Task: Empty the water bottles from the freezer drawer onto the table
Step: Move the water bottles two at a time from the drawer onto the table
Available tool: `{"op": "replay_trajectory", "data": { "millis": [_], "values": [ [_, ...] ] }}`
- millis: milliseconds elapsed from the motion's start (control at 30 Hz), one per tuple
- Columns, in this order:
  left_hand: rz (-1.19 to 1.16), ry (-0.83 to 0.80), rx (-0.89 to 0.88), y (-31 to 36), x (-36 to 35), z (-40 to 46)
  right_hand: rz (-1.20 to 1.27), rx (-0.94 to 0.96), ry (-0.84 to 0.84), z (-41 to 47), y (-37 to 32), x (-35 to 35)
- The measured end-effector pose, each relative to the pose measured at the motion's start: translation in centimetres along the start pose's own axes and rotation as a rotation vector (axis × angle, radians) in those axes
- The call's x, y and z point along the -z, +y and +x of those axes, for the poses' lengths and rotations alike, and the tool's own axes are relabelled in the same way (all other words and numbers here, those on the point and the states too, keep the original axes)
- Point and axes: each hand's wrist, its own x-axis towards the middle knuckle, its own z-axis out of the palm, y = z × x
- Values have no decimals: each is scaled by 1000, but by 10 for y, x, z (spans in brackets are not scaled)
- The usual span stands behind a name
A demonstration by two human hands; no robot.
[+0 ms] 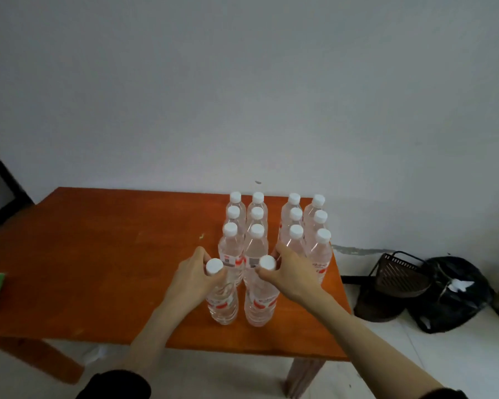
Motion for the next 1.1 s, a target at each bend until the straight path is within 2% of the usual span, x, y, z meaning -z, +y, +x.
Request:
{"op": "replay_trajectory", "data": {
  "millis": [300, 467, 733, 867, 933, 1000, 1100],
  "values": [
    [-11, -122, -57, -30, -12, 64, -21, -155, 45, 42, -15, -43],
    [-25, -61, -68, -28, -23, 79, 32, -244, 81, 52, -12, -53],
    [-94, -132, -56, -28, -25, 80, 60, -227, 44, 51, -12, -54],
    [135, -195, -163, -31, -8, 83, 172, -297, -2, 38, -15, -44],
    [224, -115, -228, -25, -2, 79, 237, -331, 22, 22, -15, -31],
    [212, -9, -325, -6, 2, 63, 284, -337, 87, -1, -11, -13],
    [59, 4, -519, 38, -9, 28, 222, -309, 218, -48, 2, 23]
  ]
}}
